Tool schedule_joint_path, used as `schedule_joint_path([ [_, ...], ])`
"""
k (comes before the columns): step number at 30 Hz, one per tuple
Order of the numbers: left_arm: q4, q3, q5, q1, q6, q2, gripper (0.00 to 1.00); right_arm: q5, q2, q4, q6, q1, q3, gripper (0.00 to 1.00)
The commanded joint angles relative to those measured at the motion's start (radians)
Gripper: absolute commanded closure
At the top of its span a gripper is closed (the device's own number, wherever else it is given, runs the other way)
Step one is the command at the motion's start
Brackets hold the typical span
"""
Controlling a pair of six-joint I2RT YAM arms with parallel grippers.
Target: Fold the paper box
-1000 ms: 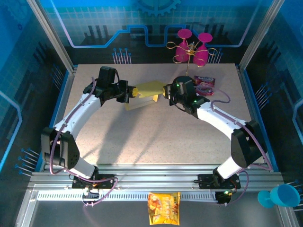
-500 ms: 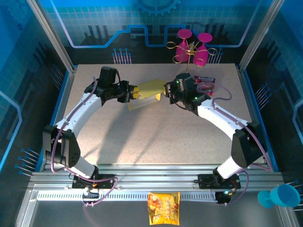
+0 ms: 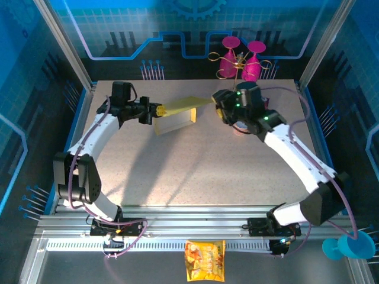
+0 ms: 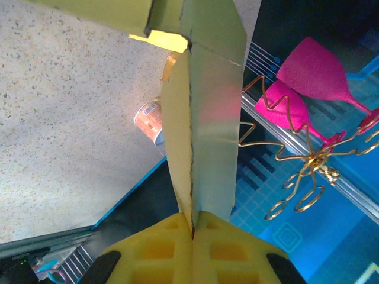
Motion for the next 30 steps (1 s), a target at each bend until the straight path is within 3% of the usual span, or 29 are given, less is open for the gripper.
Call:
schedule_joint_path([
  [1, 0.059, -0.02, 0.172, 0.026, 0.012, 0.007, 1.0, 0.023, -0.022, -0.146, -0.21, -0.056, 0.04, 0.42],
  [10, 0.046, -0.104, 0.282, 0.022, 0.066, -0.063, 1.0, -0.18, 0.145, -0.214, -0.393, -0.193, 0.162, 0.47],
  [17, 0.061, -0.19, 0.284, 0.011, 0.072, -0.111, 1.0, -0.337, 0.3, -0.269, -0.441, -0.192, 0.303, 0.49],
  [30, 0.066, -0.172, 0.276, 0.002, 0.076, -0.076, 1.0, -0.465, 0.41, -0.205, -0.425, -0.175, 0.32, 0.51],
])
